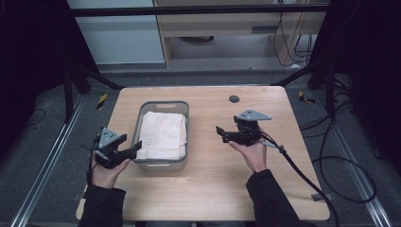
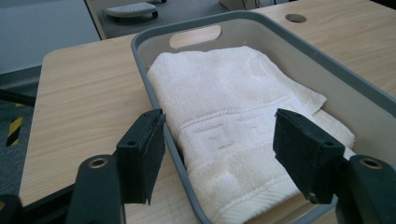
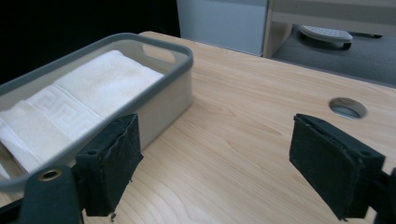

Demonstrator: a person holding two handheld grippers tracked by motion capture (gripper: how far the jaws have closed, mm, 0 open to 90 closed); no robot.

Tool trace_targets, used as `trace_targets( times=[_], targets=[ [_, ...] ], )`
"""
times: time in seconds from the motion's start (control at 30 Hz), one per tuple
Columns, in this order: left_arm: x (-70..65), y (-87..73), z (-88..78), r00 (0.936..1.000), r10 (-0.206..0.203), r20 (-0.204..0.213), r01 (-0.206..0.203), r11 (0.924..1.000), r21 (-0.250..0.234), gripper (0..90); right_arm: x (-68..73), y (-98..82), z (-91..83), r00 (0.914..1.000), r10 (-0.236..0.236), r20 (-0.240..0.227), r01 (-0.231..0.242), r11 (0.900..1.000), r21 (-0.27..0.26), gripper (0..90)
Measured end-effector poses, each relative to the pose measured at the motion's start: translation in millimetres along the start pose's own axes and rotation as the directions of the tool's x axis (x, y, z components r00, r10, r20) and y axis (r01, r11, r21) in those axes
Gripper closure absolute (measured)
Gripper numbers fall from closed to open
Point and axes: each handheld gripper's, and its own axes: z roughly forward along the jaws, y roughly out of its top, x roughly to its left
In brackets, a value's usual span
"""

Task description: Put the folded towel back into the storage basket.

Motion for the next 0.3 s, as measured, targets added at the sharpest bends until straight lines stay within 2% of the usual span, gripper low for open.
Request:
trace_targets(
  times=[0.3],
  targets=[
    [4.1,-13.4,-11.5,1.0,-0.003,-0.008,0.003,1.0,-0.006,30.6,-29.3,-35.7,-37.1,0.9992,-0.003,0.041,0.002,1.0,0.023,14.1]
  ],
)
